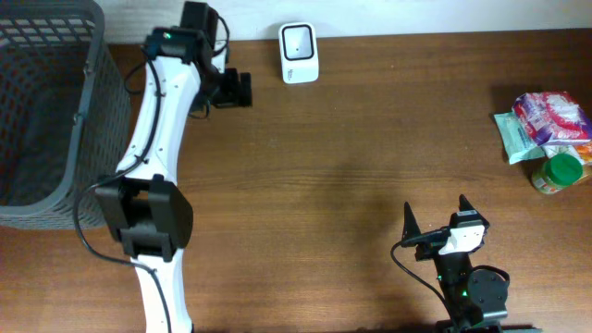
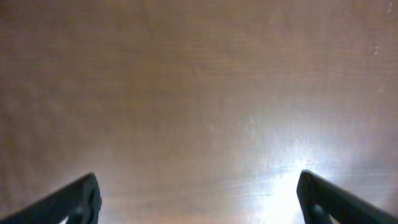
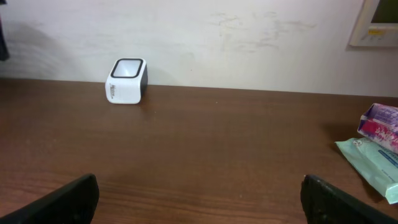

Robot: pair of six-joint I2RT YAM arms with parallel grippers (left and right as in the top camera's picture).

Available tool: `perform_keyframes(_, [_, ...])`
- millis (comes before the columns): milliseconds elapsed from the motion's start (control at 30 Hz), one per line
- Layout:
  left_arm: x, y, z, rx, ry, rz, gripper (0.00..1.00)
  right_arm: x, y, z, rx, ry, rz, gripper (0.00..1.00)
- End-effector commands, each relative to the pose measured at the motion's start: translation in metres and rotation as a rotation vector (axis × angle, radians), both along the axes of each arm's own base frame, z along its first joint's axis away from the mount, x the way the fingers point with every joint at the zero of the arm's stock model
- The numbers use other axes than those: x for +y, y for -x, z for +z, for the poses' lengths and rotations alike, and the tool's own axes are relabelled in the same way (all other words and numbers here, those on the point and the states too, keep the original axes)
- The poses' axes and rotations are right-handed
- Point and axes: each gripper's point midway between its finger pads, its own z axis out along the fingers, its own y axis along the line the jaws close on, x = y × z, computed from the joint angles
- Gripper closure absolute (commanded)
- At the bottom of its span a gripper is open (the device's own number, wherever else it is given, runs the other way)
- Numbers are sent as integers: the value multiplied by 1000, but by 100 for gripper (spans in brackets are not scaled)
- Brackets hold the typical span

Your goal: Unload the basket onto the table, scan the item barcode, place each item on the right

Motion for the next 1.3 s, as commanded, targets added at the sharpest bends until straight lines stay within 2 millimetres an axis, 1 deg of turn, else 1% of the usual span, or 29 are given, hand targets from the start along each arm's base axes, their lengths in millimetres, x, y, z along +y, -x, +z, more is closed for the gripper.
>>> perform_keyframes(0, [-21, 36, 30, -211, 0, -115, 1, -2, 0, -2, 1, 6, -11, 1])
perform_keyframes(67, [-24, 55, 31, -320, -17, -129, 1, -2, 0, -2, 1, 6, -11, 2])
perform_keyframes(100, [-20, 74, 28, -371, -27, -129, 1, -2, 0, -2, 1, 6, -11, 1])
perform_keyframes(167, [-9, 108, 18, -424, -25, -122, 1, -2, 0, -2, 1, 6, -11, 1])
perform_keyframes(267, [8, 142, 4, -503, -37, -96, 1, -2, 0, -2, 1, 6, -11, 1])
perform_keyframes(300, [17, 156, 1, -548, -32, -75, 1, -2, 0, -2, 1, 6, -11, 1])
perform_keyframes(367, [31, 189, -15, -573, -33, -58, 1, -2, 0, -2, 1, 6, -11, 1])
perform_keyframes(433, [35, 204, -31, -567, -36, -57, 1, -2, 0, -2, 1, 6, -11, 1])
perform_keyframes(467, [35, 205, -35, -568, -34, -58, 1, -2, 0, -2, 1, 6, -11, 1])
perform_keyframes(500, [34, 204, -36, -587, -28, -58, 1, -2, 0, -2, 1, 6, -11, 1])
perform_keyframes(567, [34, 206, -30, -658, -14, -52, 1, -2, 0, -2, 1, 6, -11, 1])
perform_keyframes(667, [38, 220, -24, -775, 10, -42, 1, -2, 0, -2, 1, 6, -11, 1])
perform_keyframes(733, [40, 223, -11, -909, 30, -24, 1, -2, 0, -2, 1, 6, -11, 2])
perform_keyframes(800, [50, 222, -4, -1046, 26, 26, 1, -2, 0, -2, 1, 6, -11, 1])
perform_keyframes(867, [63, 225, -4, -1133, 20, 77, 1, -2, 0, -2, 1, 6, -11, 1])
perform_keyframes(933, [73, 227, 0, -1183, 8, 115, 1, -2, 0, -2, 1, 6, -11, 2])
perform_keyframes(1033, [86, 230, 4, -1203, -19, 159, 1, -2, 0, -2, 1, 6, -11, 2])
perform_keyframes(1133, [96, 236, -10, -1151, -49, 187, 1, -2, 0, -2, 1, 6, -11, 1])
perform_keyframes(1167, [93, 237, -4, -1179, -60, 148, 1, -2, 0, -2, 1, 6, -11, 1])
perform_keyframes(1267, [94, 239, 8, -1233, -109, 100, 1, -2, 0, -2, 1, 6, -11, 1])
